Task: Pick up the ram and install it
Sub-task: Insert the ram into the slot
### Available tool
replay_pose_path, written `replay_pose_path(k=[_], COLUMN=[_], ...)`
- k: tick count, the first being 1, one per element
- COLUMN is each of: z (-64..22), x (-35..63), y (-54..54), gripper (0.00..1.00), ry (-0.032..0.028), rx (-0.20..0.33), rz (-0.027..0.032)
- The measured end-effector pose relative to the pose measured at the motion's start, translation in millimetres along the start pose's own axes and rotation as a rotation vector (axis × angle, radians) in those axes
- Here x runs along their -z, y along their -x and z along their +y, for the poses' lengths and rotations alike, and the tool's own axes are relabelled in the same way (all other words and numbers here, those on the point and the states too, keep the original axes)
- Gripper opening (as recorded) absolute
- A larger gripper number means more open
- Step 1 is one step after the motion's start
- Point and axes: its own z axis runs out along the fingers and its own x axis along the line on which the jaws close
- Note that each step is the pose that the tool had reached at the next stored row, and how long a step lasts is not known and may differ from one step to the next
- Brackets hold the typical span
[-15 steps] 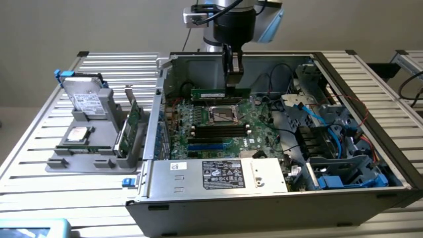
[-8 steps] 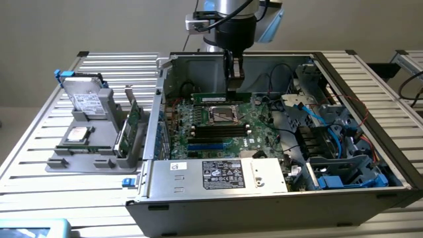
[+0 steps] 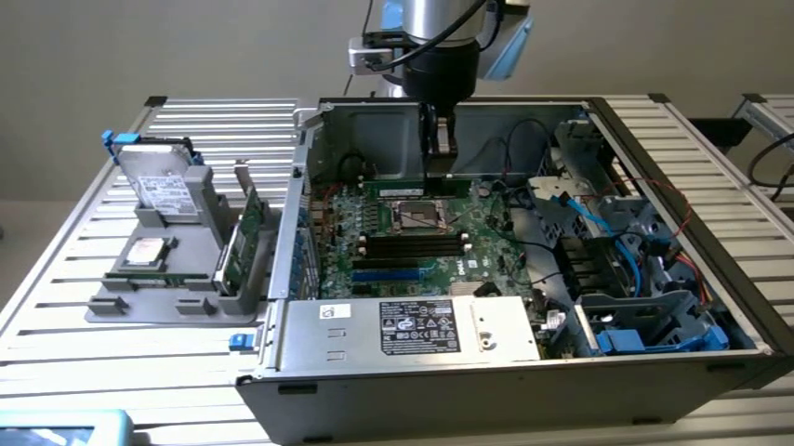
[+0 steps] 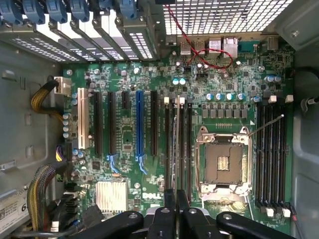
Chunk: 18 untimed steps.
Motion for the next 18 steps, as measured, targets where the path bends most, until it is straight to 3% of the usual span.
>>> replay_pose_path(k=[5,18], z=[0.1,-1.1], x=[-2.7,-21.5], y=[0.2,1.9], gripper=[0.13,0.13], ry=[-0.0002,0.0003], rx=[0.0,0.0], rz=[-0.0003,0.002])
